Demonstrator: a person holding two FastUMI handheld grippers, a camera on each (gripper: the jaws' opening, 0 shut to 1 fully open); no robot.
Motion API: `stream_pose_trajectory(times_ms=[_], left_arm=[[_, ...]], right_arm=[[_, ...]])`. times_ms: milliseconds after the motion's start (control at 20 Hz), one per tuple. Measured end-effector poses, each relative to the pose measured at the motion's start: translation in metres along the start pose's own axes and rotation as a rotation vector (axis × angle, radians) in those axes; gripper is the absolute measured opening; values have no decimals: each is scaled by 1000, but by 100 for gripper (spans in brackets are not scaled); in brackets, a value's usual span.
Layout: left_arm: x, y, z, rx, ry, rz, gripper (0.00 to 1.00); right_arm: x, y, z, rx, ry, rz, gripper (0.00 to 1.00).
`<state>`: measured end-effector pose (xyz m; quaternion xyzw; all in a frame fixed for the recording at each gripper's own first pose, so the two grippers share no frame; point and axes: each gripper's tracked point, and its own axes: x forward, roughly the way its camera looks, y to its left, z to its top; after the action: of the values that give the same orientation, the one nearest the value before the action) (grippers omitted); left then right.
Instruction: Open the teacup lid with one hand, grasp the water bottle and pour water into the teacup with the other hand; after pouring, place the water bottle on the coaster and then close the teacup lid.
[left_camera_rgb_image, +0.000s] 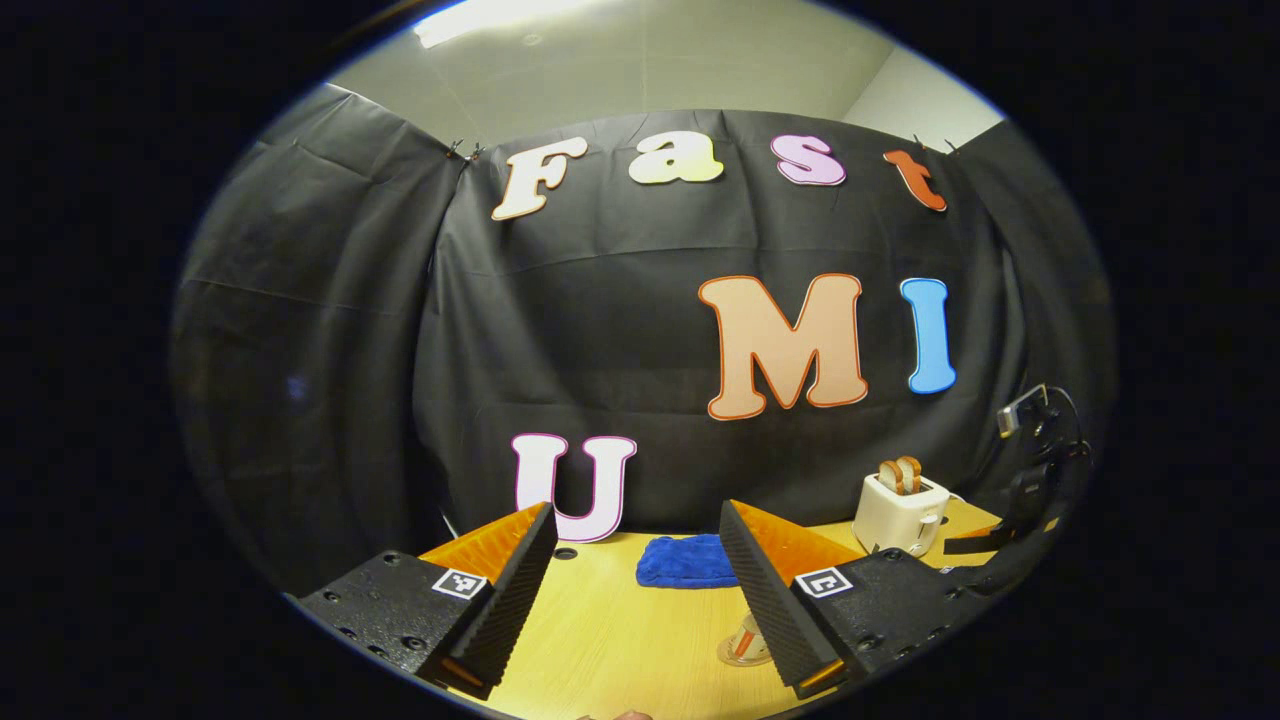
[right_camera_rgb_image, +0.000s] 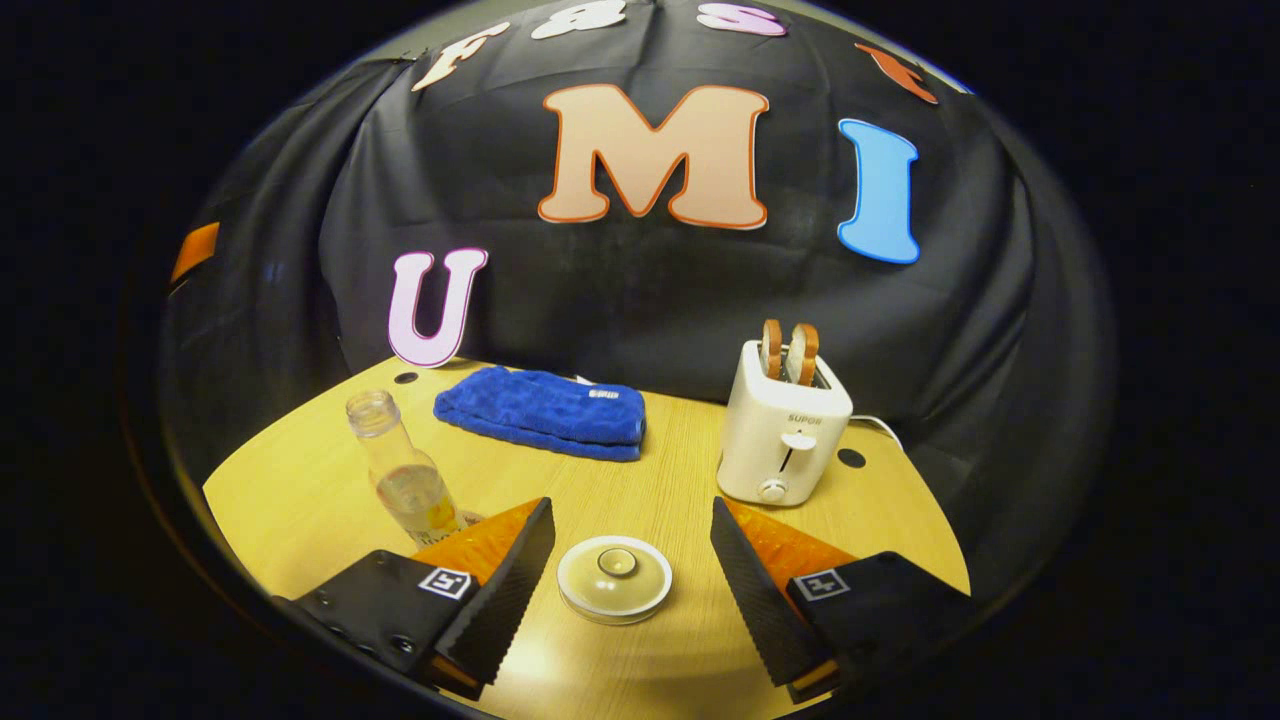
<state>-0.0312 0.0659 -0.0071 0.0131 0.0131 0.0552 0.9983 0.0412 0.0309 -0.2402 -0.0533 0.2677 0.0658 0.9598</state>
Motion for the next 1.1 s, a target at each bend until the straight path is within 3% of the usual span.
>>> stream_pose_trajectory(times_ms=[100,550,650,850,1050,1100], left_arm=[[-3,3,0,5,1,9,95],[-11,12,4,26,-2,37,96],[-12,16,5,29,1,46,95],[-13,17,2,36,13,59,95],[-15,18,0,36,19,59,95],[-15,19,-1,35,22,59,95]], right_arm=[[8,0,-8,-9,18,1,100],[36,5,-44,-24,108,6,100],[40,7,-49,-26,116,12,94],[49,9,-57,-39,134,5,74],[51,15,-65,-62,153,19,68],[51,15,-65,-73,143,17,49]])
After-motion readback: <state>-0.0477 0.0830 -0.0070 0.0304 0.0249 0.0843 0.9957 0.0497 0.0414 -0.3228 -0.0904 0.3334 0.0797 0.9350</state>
